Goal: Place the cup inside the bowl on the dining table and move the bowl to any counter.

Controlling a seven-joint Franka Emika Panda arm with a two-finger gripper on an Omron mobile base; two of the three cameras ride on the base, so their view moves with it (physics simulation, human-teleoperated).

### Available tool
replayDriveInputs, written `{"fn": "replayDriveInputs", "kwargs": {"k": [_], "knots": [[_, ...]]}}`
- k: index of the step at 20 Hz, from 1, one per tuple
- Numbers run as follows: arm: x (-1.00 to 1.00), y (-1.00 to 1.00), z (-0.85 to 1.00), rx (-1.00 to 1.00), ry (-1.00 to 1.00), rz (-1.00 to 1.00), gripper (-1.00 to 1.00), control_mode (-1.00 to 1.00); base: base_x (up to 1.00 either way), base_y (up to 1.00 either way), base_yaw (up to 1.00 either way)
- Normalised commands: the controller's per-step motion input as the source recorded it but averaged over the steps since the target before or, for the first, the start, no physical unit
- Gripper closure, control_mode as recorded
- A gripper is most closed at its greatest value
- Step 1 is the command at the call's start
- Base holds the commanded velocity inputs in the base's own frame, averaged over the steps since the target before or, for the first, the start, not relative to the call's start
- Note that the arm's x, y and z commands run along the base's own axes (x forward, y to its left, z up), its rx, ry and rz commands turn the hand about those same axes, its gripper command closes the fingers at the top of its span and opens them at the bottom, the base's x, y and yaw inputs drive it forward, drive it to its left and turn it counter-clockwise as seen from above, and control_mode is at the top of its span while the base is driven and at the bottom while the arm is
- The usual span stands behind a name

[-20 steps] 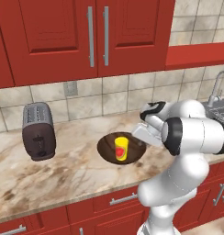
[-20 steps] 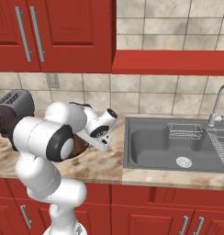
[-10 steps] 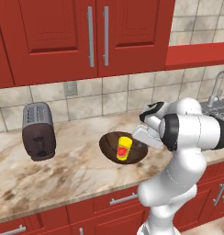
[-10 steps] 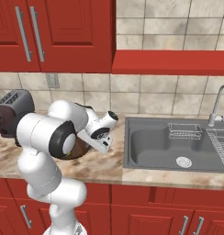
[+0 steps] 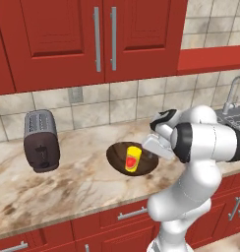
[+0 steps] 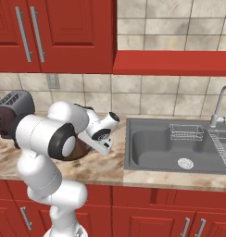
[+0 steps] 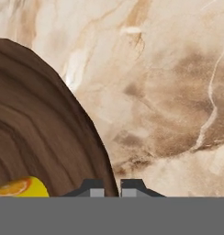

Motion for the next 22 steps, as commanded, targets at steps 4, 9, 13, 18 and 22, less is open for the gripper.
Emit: {"fn": "replayDriveInputs", "kwargs": {"k": [4,9,13,18,22], "knots": [[-0.05,0.03,0.0,0.0,0.0,0.0,-1.0,-1.0,0.0,0.0,0.0],[-0.09,0.0,0.08,0.0,0.0,0.0,-1.0,-1.0,0.0,0.0,0.0],[-0.13,0.0,0.21,-0.02,0.03,0.0,-1.0,-1.0,0.0,0.0,0.0],[-0.38,0.0,0.31,-0.02,0.0,-0.03,-1.0,-1.0,0.0,0.0,0.0],[-0.47,0.0,0.37,0.0,0.0,-0.02,-1.0,-1.0,0.0,0.0,0.0]]}}
